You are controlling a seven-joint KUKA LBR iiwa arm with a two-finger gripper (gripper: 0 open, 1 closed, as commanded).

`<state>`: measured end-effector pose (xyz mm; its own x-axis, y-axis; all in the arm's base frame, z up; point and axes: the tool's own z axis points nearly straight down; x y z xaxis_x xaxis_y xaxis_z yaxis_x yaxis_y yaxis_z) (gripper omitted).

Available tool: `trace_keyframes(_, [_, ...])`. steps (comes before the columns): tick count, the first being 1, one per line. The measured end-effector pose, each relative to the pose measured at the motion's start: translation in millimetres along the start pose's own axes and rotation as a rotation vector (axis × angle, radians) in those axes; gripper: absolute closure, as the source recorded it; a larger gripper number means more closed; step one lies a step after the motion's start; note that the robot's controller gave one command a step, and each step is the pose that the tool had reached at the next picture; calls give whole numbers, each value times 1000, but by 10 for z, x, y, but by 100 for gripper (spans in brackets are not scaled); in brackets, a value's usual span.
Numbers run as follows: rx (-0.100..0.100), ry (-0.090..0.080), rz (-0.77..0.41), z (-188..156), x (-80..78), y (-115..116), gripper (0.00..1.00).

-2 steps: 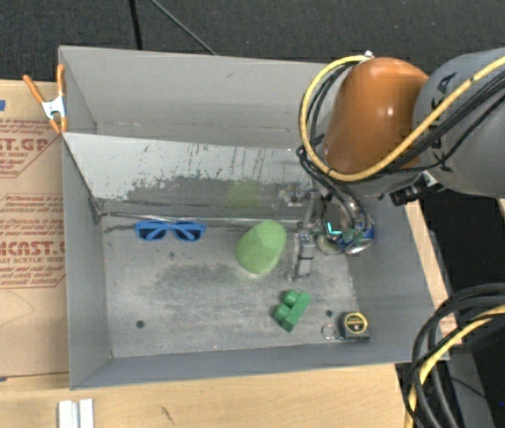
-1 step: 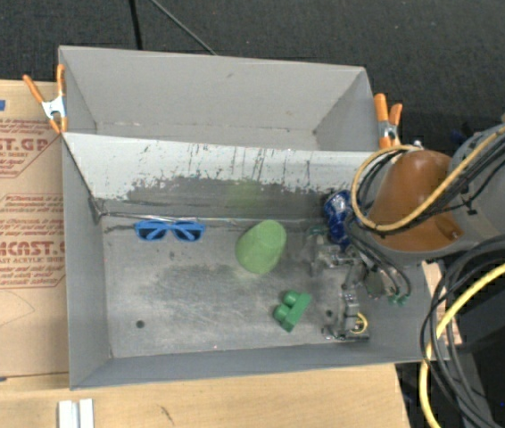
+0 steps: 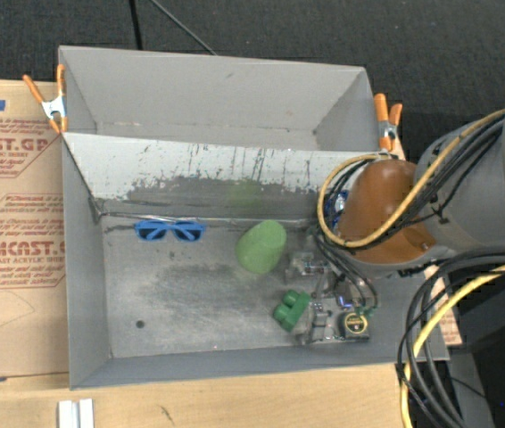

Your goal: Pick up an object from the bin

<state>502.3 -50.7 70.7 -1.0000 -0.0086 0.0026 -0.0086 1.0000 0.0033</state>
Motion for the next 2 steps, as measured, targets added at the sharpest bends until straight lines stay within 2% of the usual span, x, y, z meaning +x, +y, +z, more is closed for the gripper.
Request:
trace_keyframes(1, [3,-2,2,-4,-8,-32,100])
trace_keyframes(2, [3,-12,-53,-1634,90,319,100])
